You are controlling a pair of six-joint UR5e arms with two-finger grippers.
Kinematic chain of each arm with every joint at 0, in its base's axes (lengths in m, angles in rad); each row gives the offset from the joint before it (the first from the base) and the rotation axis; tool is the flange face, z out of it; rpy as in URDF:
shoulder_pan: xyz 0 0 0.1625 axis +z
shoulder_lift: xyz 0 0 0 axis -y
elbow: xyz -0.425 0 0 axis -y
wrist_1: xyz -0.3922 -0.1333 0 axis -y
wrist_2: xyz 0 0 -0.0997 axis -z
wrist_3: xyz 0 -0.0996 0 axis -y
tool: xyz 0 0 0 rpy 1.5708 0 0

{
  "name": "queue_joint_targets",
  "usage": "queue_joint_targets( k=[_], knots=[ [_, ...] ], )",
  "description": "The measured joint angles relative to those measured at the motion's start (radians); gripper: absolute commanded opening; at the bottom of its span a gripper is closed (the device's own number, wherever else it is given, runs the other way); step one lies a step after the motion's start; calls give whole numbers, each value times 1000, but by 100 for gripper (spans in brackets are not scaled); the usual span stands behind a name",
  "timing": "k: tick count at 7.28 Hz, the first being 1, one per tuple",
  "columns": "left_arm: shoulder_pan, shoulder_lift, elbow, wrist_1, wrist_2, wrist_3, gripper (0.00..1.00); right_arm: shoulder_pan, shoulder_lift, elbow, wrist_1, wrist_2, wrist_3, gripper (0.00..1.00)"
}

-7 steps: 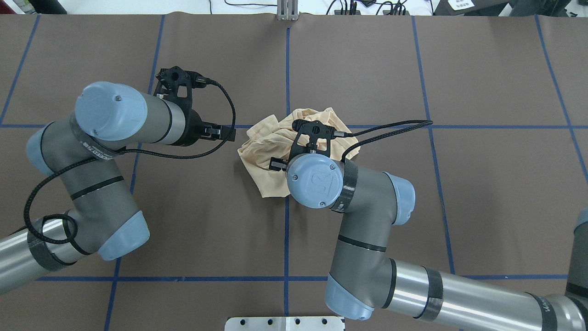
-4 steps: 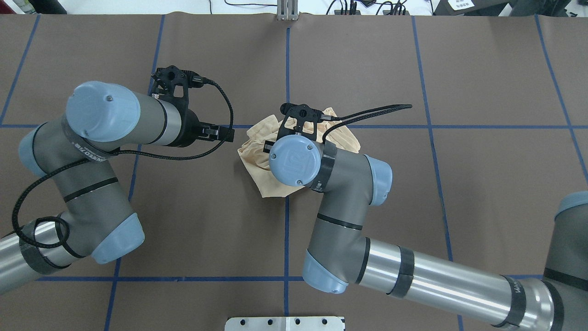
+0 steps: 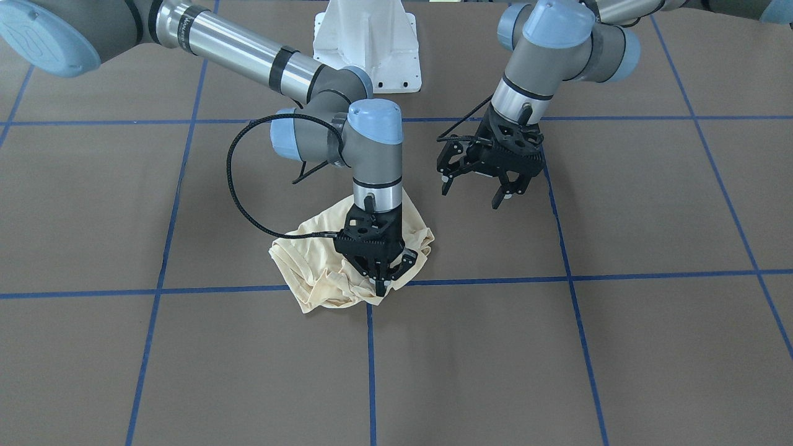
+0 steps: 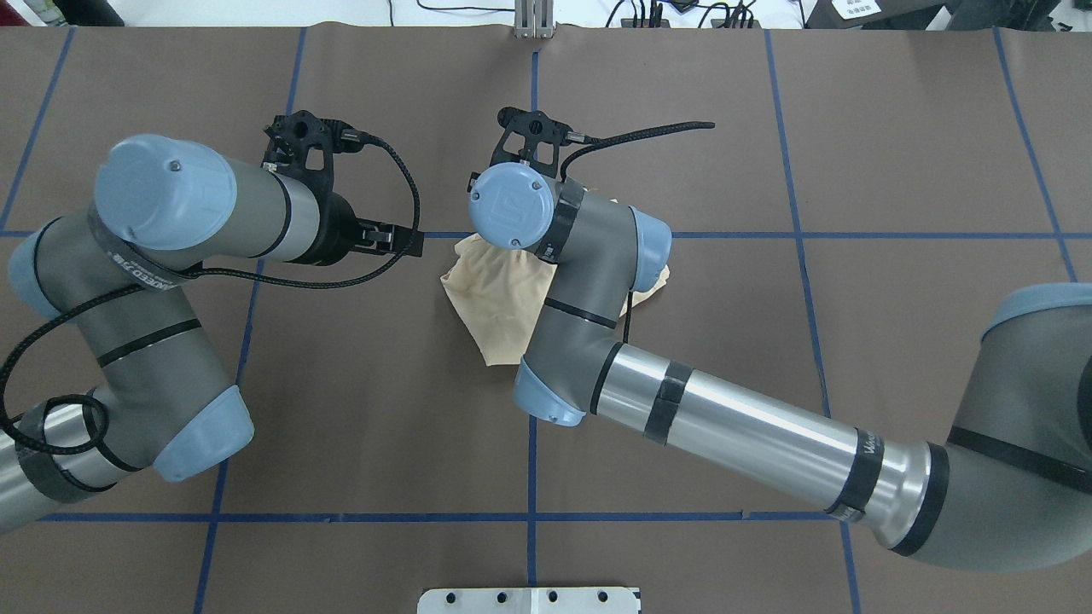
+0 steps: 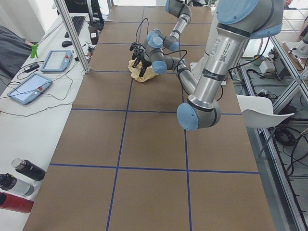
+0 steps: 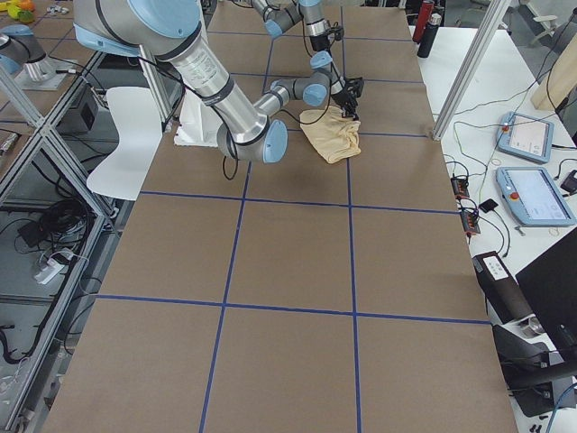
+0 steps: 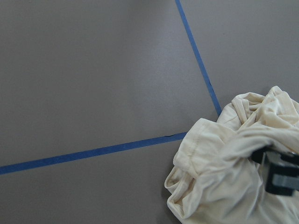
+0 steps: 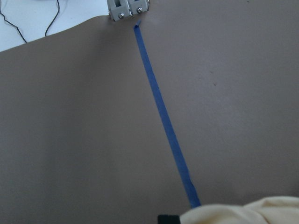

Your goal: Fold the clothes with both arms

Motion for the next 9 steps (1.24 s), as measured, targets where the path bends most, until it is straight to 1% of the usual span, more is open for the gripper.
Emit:
queue_joint_targets(
  k=[1, 2, 3, 4, 5, 7, 8, 9],
  knots=[
    [-3, 13, -15, 1, -5, 0, 100, 12, 25, -42, 60, -4, -7, 24],
    [-3, 19, -24, 2, -7, 1, 100, 21, 38, -57, 93, -5, -11, 49],
    [-4, 22, -27, 2, -9, 1, 100, 30, 41, -55, 105, 3, -22, 49],
    [-3, 23, -28, 2, -9, 1, 100, 38, 29, -30, 93, 24, -41, 45],
    [-2, 24, -28, 2, -9, 1, 100, 40, -4, 37, 33, 50, -55, 42],
    [-1, 25, -28, 1, -9, 1, 100, 10, -103, 275, -207, 77, -58, 38],
    [-1, 25, -28, 1, -9, 0, 100, -19, -152, 351, -273, 78, -55, 37],
    [-1, 25, -29, 1, -10, 0, 100, -42, -183, 377, -294, 74, -53, 37]
  ],
)
